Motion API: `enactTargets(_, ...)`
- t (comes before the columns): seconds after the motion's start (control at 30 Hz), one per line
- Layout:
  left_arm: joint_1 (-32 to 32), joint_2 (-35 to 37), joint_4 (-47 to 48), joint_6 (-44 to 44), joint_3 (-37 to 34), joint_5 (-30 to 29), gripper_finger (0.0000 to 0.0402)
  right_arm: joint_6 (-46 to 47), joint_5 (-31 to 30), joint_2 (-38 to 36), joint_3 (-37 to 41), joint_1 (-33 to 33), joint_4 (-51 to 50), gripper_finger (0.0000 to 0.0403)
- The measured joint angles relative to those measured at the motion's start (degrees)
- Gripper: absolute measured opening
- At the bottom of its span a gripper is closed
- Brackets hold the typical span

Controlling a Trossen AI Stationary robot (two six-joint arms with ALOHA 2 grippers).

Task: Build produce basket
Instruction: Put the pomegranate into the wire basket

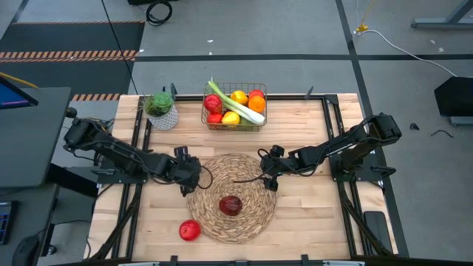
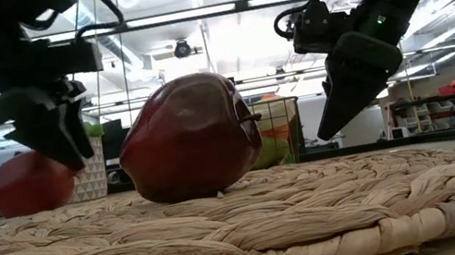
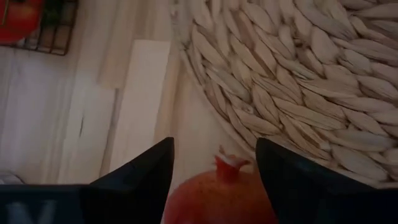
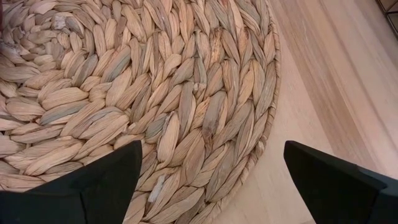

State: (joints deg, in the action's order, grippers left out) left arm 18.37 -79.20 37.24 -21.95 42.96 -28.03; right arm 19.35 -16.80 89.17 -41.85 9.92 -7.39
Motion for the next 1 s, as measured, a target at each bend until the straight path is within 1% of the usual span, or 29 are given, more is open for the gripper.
enactTargets(0.23, -2.18, 0.00, 0.43, -2.98, 0.00, 4.55, 0.0232, 0.00, 0.35, 0.00, 0.00, -0.01, -0.01, 0.0397)
enactTargets(0.57, -2.14, 0.02, 0.69, -5.54, 0.00, 7.28, 0.0231, 0.00, 0.37, 0.00, 0.00, 0.01, -0.01, 0.0397)
enactTargets(0.83, -2.14, -0.70, 2.16, -9.77, -0.04, 7.37, 0.0231, 0.00, 0.39, 0.00, 0.00, 0.00, -0.01, 0.0397)
enactTargets(1.0, -2.83, -2.39, 2.39, -12.38, -1.21, 10.41, 0.0231, 0.00, 0.42, 0.00, 0.00, 0.01, -0.16, 0.0397)
